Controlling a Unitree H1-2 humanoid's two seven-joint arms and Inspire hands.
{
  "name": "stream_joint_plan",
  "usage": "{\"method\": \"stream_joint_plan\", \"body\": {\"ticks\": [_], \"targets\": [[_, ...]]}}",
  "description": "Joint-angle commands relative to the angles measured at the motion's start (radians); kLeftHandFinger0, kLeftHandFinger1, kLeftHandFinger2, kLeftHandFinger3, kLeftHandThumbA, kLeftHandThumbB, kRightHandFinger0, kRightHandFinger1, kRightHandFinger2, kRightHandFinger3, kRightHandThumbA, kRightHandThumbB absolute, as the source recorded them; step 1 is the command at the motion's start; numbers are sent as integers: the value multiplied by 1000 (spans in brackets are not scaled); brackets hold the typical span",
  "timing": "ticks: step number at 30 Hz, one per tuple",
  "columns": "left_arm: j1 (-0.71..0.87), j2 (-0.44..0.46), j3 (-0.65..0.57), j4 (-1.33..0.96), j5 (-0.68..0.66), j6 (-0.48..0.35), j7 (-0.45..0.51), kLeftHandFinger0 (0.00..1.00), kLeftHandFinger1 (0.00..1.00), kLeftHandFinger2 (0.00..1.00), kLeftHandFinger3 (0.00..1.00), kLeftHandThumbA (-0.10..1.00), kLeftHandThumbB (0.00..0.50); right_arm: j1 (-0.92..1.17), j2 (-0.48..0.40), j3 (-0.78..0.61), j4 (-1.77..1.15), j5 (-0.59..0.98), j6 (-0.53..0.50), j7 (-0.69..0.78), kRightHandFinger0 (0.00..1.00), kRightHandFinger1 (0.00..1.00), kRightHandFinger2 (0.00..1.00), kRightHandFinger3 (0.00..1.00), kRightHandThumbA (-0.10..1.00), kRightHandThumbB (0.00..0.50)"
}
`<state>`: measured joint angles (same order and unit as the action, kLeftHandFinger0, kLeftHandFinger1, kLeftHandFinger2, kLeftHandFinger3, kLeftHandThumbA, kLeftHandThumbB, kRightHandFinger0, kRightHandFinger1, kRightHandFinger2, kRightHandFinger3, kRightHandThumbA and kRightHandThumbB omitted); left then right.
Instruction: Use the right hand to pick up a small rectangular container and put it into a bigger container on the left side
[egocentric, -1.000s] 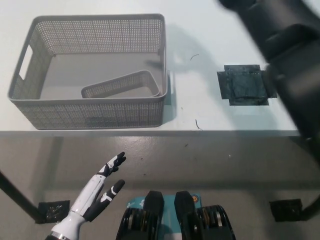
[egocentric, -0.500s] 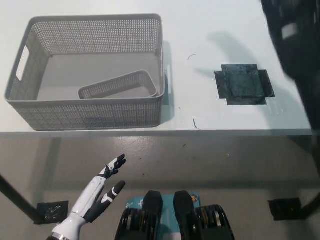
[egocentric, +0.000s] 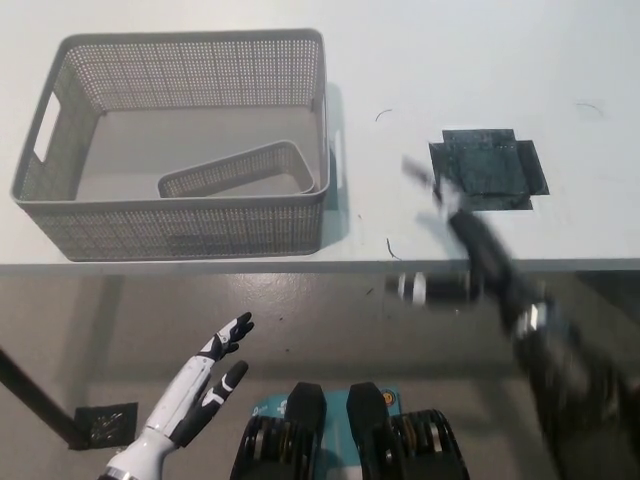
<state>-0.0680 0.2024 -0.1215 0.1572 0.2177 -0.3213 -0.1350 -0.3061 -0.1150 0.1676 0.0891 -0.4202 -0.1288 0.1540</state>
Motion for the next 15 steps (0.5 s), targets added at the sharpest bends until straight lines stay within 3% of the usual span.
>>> {"method": "stream_joint_plan", "body": {"ticks": [1, 3, 7, 9, 10, 11, 13, 15], "targets": [[14, 4, 27, -8, -51, -106, 28, 1000, 1000, 1000, 1000, 1000, 195, 369, 68, 120, -774, -130, -341, -372, 1000, 1000, 1000, 1000, 1000, 160], [18, 0, 27, -13, -51, -101, 29, 1000, 1000, 1000, 1000, 1000, 184, 386, 37, 133, -722, -41, -341, -349, 1000, 1000, 1000, 1000, 1000, 122], [22, -6, 29, -10, -49, -101, 34, 1000, 1000, 1000, 1000, 1000, 171, 431, 16, 104, -580, -111, -341, -409, 1000, 1000, 1000, 1000, 1000, 14], [18, -8, 30, -4, -50, -102, 34, 1000, 1000, 1000, 1000, 1000, 169, 424, 18, 89, -516, -96, -341, -421, 1000, 1000, 1000, 1000, 1000, 35], [14, -9, 31, 2, -46, -105, 37, 1000, 1000, 1000, 1000, 1000, 170, 401, 15, 77, -439, -19, -341, -393, 1000, 1000, 1000, 1000, 1000, 102], [15, -11, 31, 6, -43, -108, 40, 1000, 1000, 1000, 1000, 1000, 172, 380, 17, 63, -357, 53, -341, -364, 1000, 1000, 1000, 1000, 1000, 122], [18, -15, 33, 8, -41, -108, 42, 1000, 1000, 1000, 1000, 1000, 175, 359, 24, 46, -270, 126, -341, -334, 1000, 1000, 1000, 1000, 1000, 132], [28, -22, 34, 12, -43, -114, 45, 1000, 1000, 1000, 1000, 1000, 171, 343, 34, 19, -181, 159, -341, -313, 1000, 1000, 1000, 1000, 1000, 85]]}}
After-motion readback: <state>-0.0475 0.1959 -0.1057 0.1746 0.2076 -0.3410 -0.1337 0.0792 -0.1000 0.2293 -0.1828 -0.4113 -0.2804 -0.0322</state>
